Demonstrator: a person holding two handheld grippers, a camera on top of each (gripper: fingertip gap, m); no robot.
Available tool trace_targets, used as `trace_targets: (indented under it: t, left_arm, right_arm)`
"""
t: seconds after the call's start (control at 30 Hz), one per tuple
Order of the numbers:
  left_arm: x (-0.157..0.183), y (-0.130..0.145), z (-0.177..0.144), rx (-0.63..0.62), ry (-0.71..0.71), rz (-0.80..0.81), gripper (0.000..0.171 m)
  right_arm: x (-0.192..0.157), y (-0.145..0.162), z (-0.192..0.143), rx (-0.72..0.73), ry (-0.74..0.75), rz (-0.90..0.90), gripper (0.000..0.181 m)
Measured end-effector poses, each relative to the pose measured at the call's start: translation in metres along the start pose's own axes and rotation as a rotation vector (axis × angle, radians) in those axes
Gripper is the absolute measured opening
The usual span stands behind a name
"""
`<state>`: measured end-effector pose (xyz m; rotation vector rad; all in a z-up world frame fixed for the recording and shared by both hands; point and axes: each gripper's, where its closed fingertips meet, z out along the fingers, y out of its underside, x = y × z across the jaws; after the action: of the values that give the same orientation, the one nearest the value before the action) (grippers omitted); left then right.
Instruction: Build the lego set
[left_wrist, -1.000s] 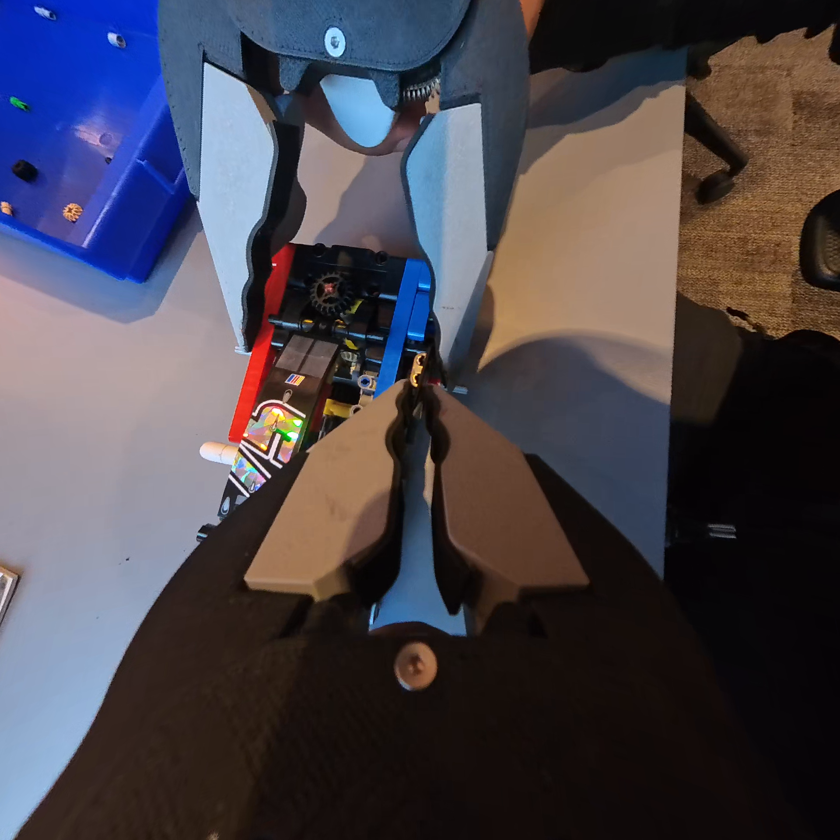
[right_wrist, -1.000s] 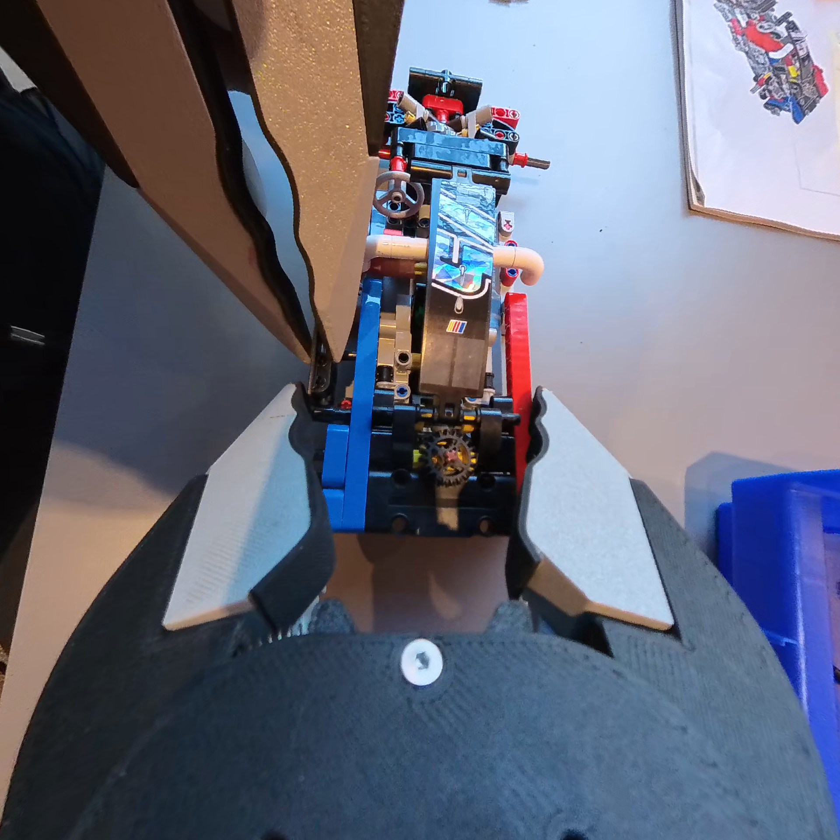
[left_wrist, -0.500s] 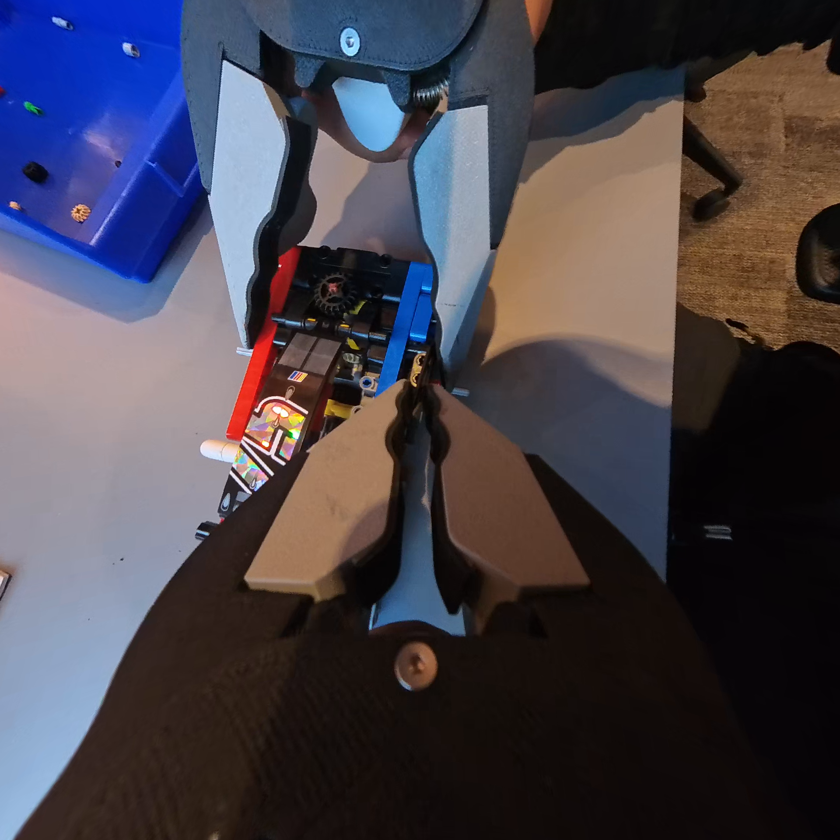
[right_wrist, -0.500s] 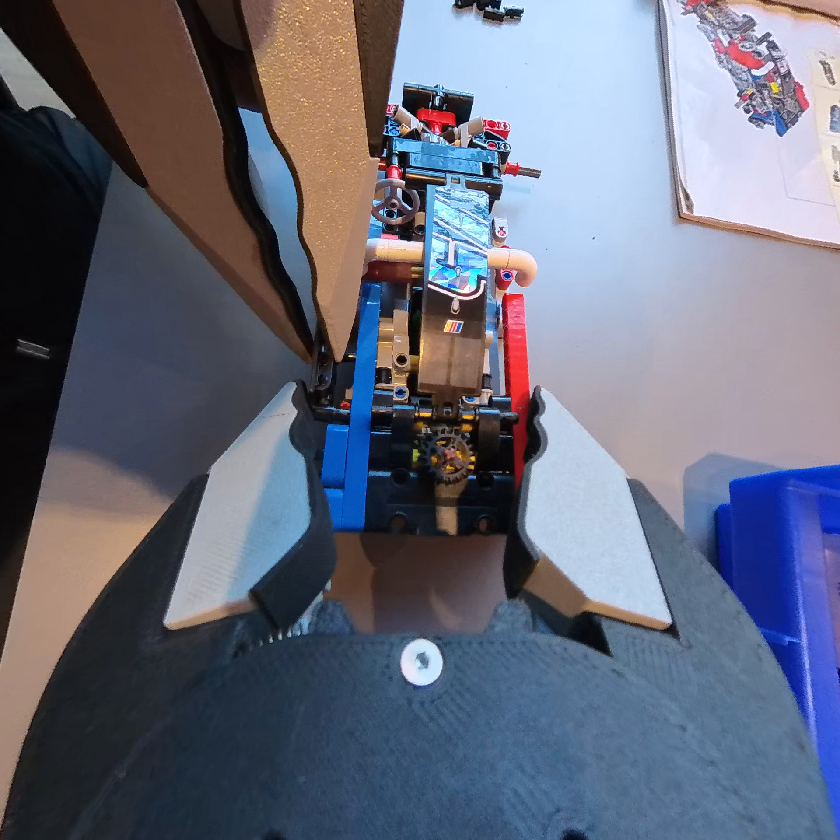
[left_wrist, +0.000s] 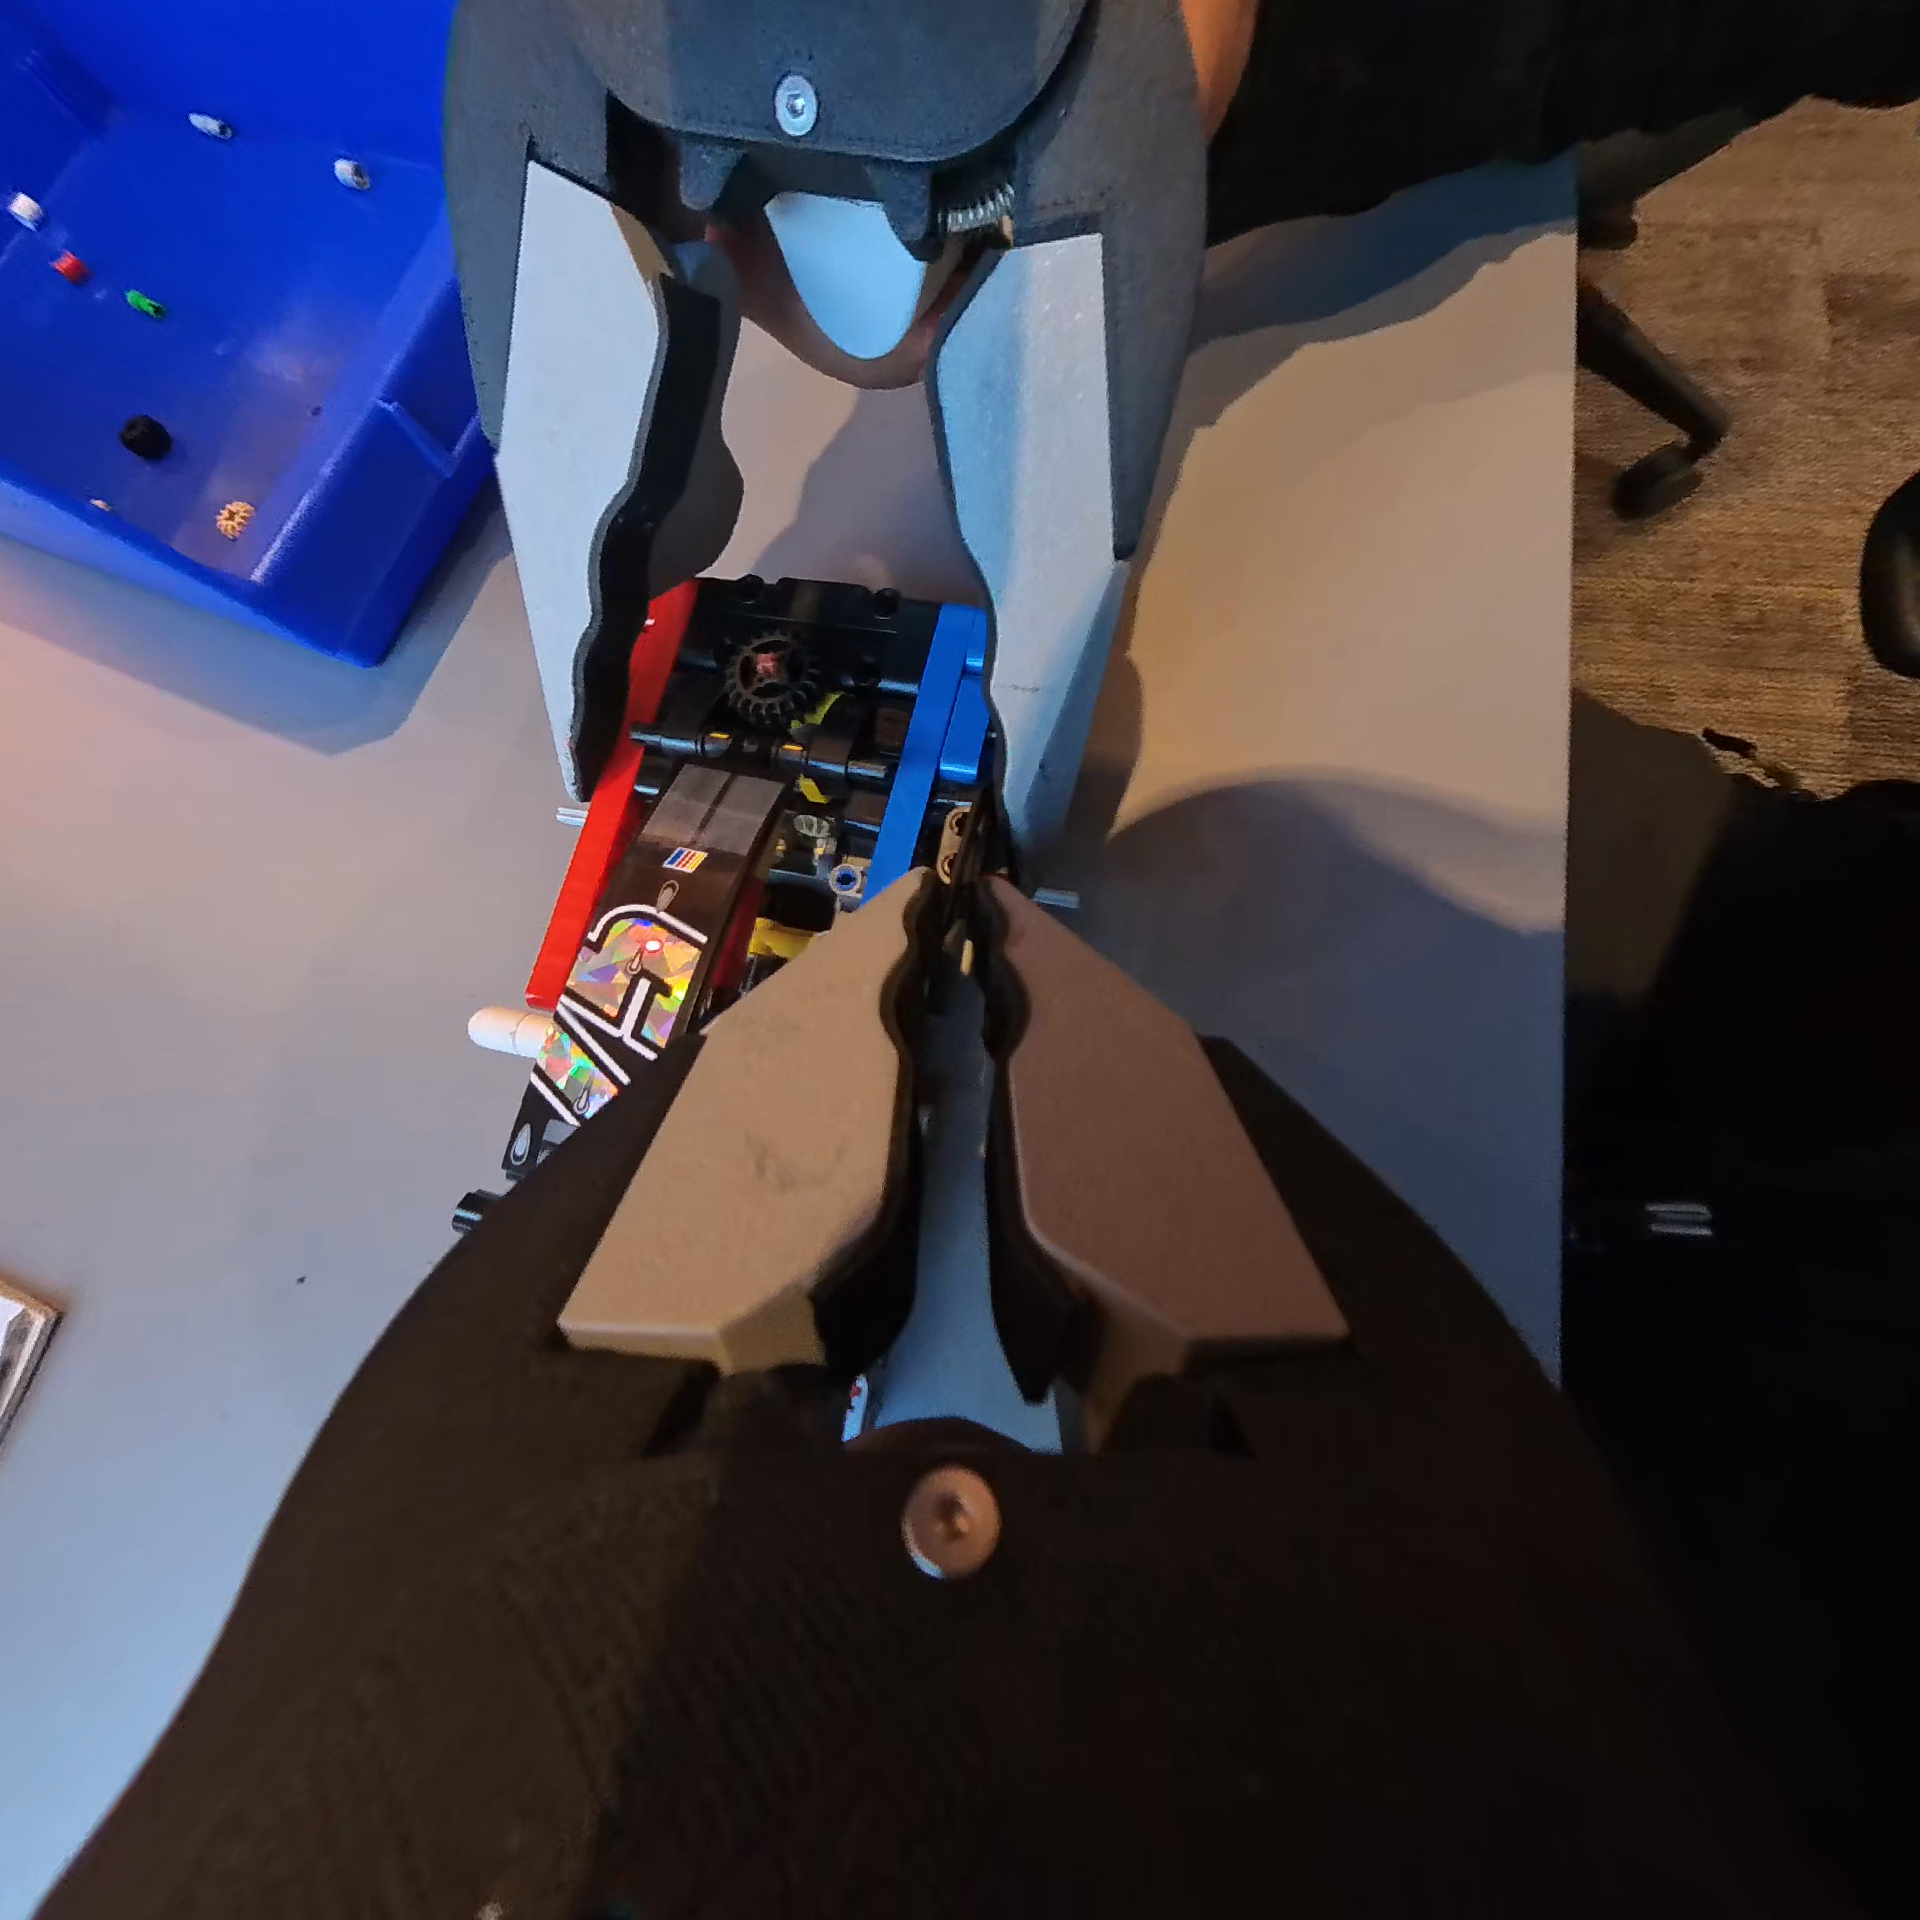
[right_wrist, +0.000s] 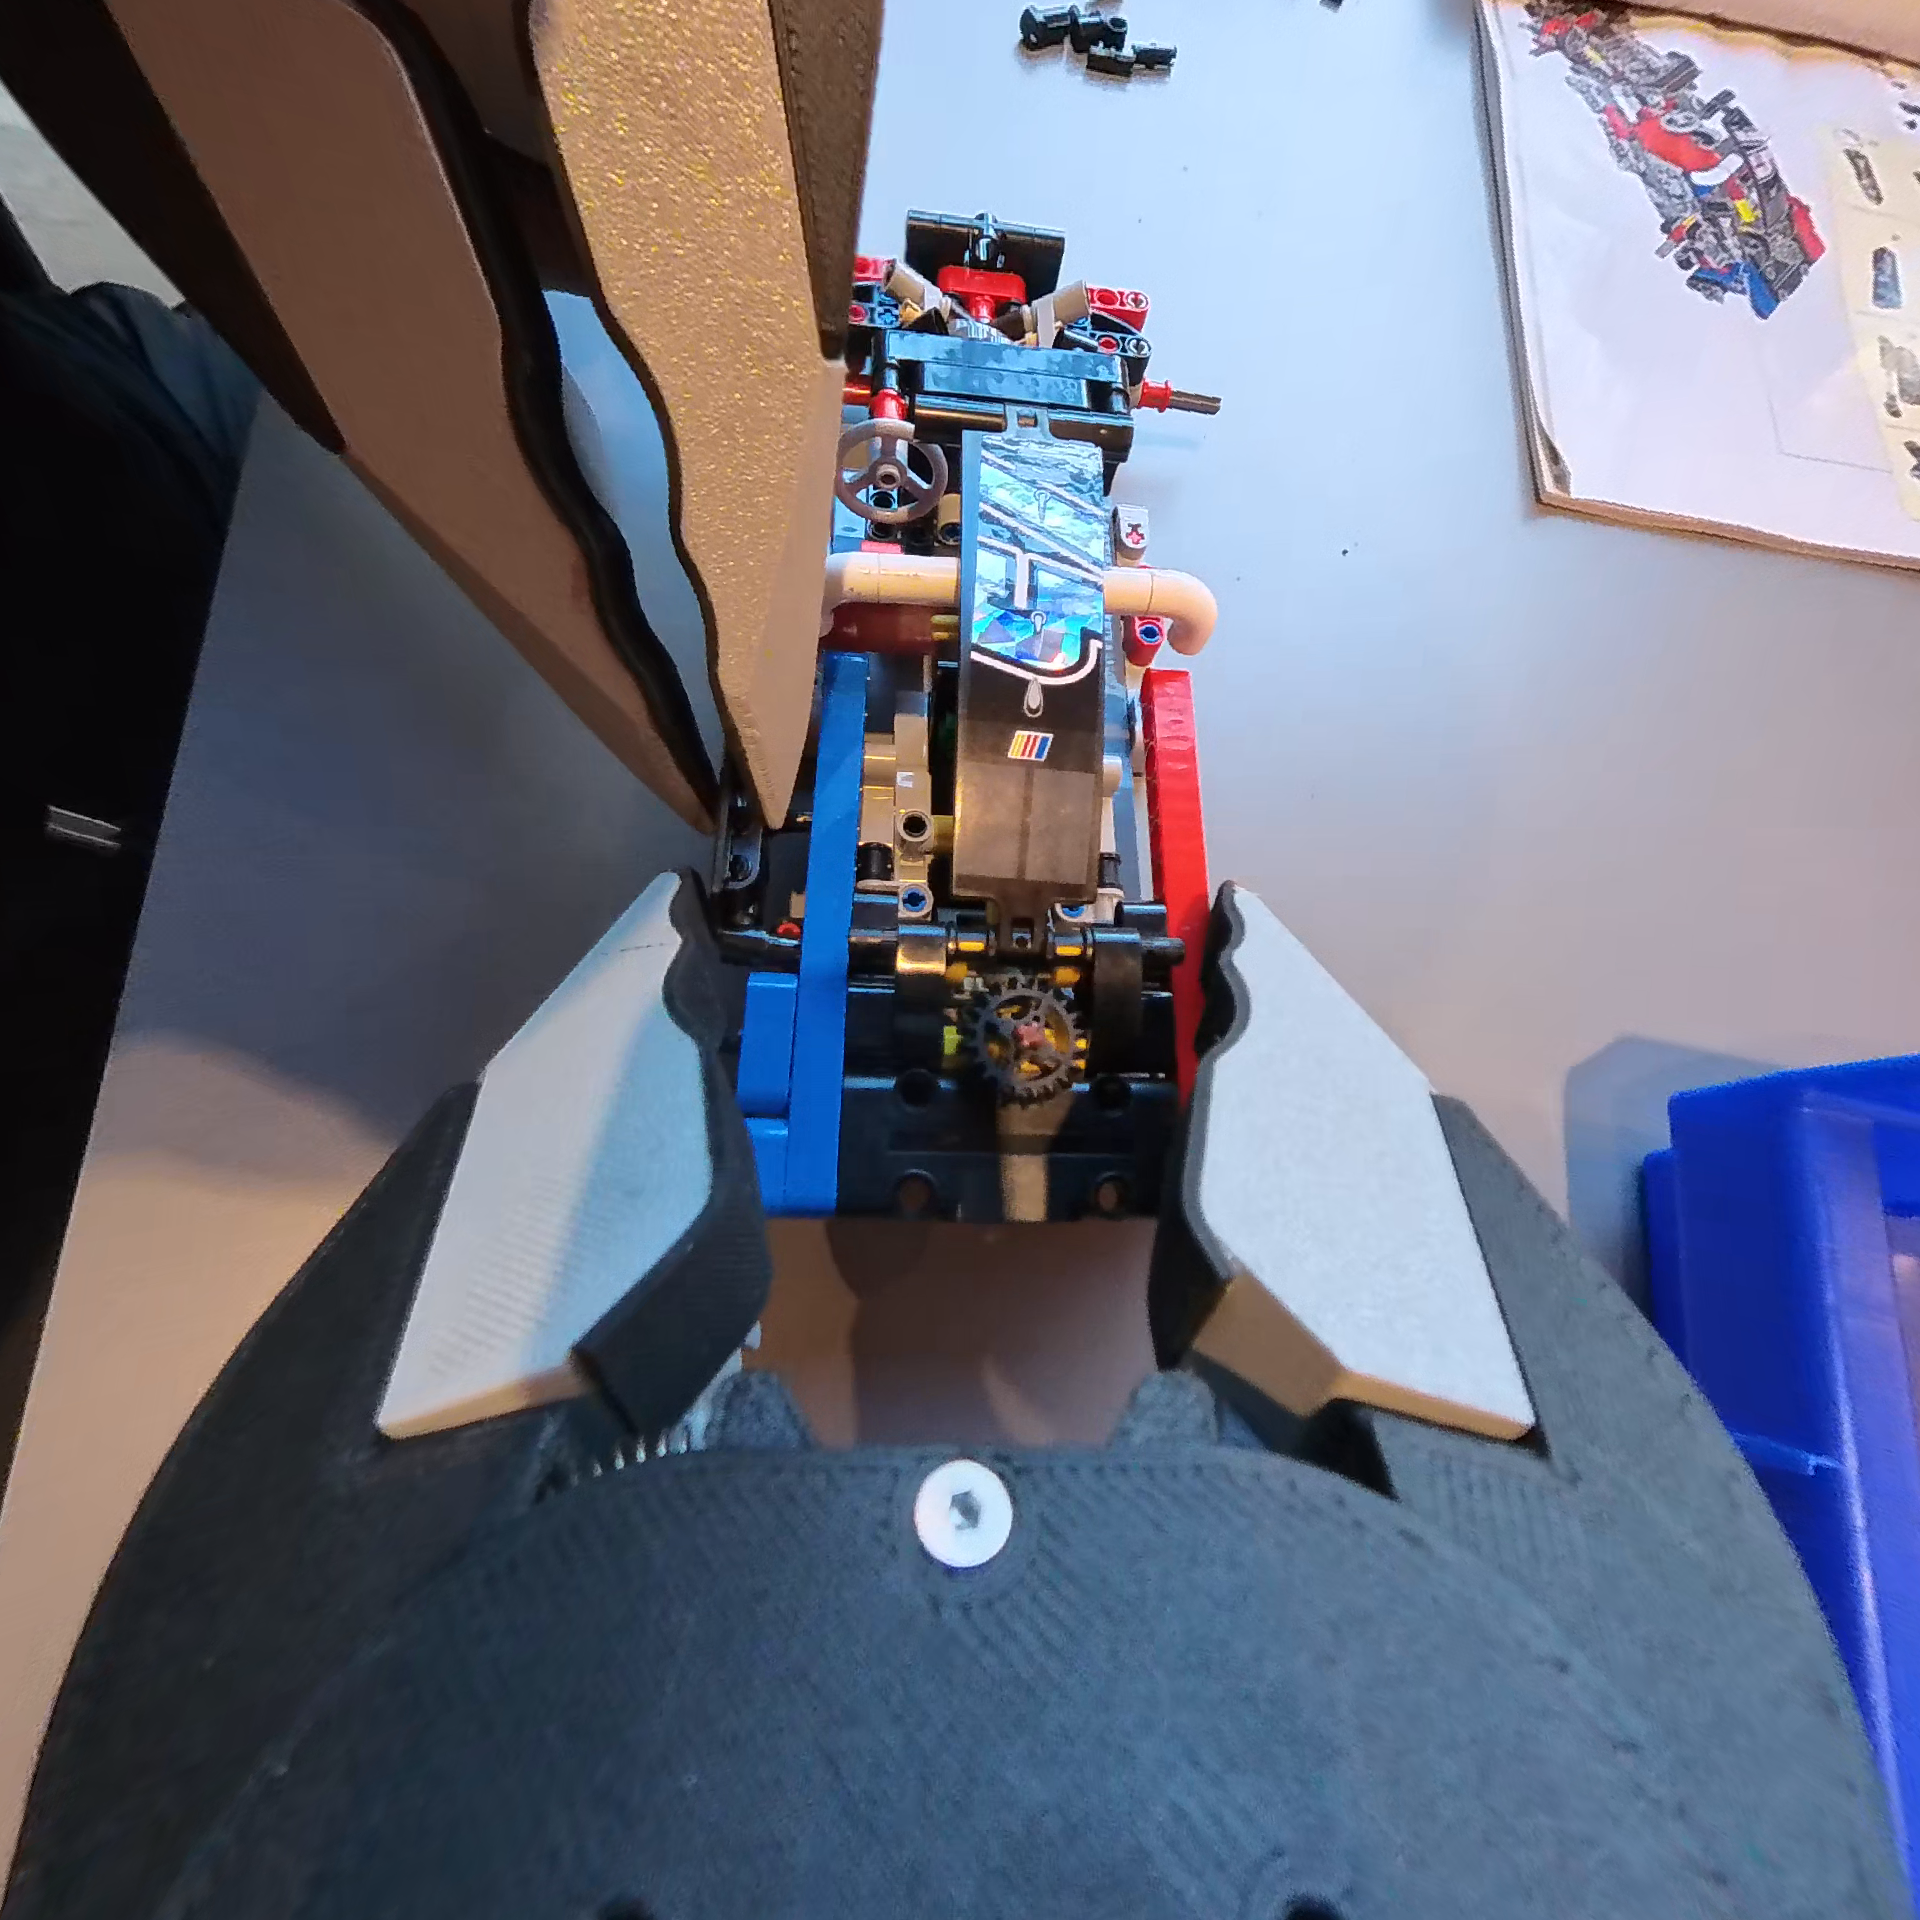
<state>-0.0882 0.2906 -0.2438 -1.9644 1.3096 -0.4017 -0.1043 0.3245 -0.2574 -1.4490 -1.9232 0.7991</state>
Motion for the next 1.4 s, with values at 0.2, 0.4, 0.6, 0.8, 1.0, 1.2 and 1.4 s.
trace_targets:
  t: [0.2,0.4,0.6,0.8,1.0,1.2,1.4]
  left_arm:
    - [-0.0019,0.0008,-0.0001,0.007,-0.027,0.028,0.002]
    - [-0.0022,0.0027,0.001,0.017,-0.049,0.061,0.002]
    - [-0.0026,0.0029,0.0012,0.017,-0.072,0.085,0.001]
    - [-0.0033,0.002,0.0011,0.033,-0.073,0.059,0.001]
    - [-0.0034,0.0024,0.0019,0.067,-0.109,0.038,0.002]
    - [-0.0031,0.004,0.0035,0.076,-0.122,0.022,0.001]
    - [-0.0035,0.0023,0.0031,0.062,-0.1,0.009,0.002]
  right_arm:
    - [0.0015,-0.0003,0.0009,-0.001,0.004,0.002,0.09]
    - [0.0024,0.0005,0.0023,-0.009,0.014,-0.018,0.092]
    - [0.0024,0.001,0.0028,-0.023,0.003,-0.026,0.092]
    - [0.0029,0.0006,0.0024,-0.016,-0.005,-0.016,0.091]
    - [0.0033,0.0002,0.0022,-0.005,-0.008,-0.018,0.092]
    - [0.003,0.0004,0.0024,-0.001,-0.005,-0.027,0.091]
    - [0.0029,-0.0008,0.0013,0.022,-0.015,-0.017,0.091]
